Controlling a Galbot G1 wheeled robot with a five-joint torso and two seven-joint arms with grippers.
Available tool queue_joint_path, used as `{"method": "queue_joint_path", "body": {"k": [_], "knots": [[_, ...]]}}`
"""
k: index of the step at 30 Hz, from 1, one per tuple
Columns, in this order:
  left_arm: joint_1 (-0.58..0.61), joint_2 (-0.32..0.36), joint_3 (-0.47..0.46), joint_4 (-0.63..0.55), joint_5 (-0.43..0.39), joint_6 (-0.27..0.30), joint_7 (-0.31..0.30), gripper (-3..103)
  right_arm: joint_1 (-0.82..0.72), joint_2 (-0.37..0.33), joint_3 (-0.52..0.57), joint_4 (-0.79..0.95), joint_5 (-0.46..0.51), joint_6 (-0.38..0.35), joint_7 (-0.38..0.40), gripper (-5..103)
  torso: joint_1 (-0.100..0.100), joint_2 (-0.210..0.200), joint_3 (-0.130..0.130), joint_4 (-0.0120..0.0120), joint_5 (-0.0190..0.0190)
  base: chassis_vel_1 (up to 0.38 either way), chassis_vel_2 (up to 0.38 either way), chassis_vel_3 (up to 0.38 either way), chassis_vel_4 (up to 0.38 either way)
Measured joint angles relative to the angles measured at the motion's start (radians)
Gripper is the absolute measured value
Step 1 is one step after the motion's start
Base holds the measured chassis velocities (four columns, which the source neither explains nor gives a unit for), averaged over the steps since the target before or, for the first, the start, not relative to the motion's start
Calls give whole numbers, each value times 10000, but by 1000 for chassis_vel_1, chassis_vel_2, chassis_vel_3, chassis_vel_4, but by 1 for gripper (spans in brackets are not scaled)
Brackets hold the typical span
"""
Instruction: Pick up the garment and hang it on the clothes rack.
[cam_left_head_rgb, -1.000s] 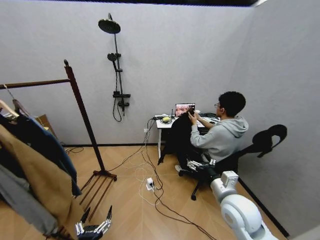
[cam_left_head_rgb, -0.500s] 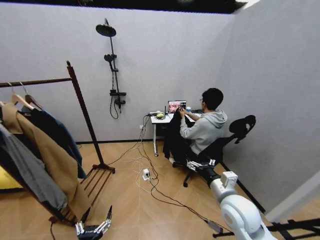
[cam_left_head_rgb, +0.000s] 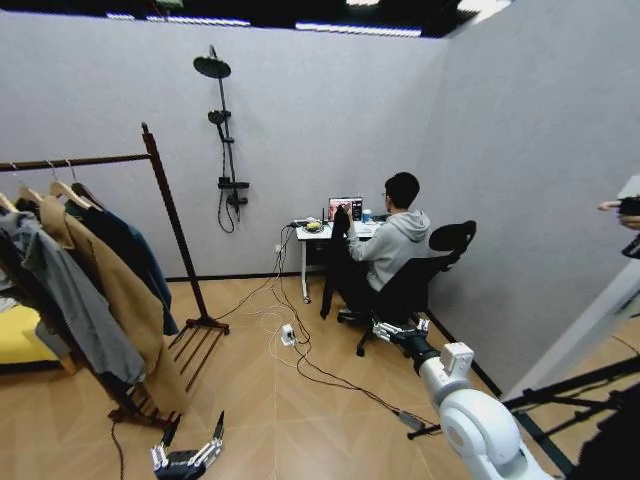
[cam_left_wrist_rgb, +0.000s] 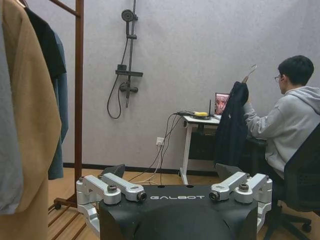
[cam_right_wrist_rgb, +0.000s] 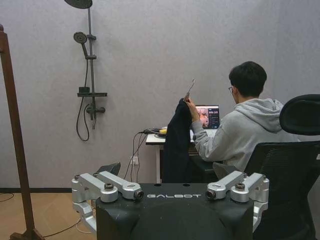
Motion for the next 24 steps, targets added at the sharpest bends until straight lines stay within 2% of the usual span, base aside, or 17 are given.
{"method": "queue_joint_path", "body": {"k": [19,24], "knots": [[0,0,-1,0,0,0,0,100,-45,64,10,-119,-93,189,-163,100,-1,2,0,-1,2,215,-204,-208,212],[1,-1,-1,0,0,0,1,100,-85,41,37,-225,-234,687,-430,100,-7,6,-3,-1,5,186,-186,-208,185]]}}
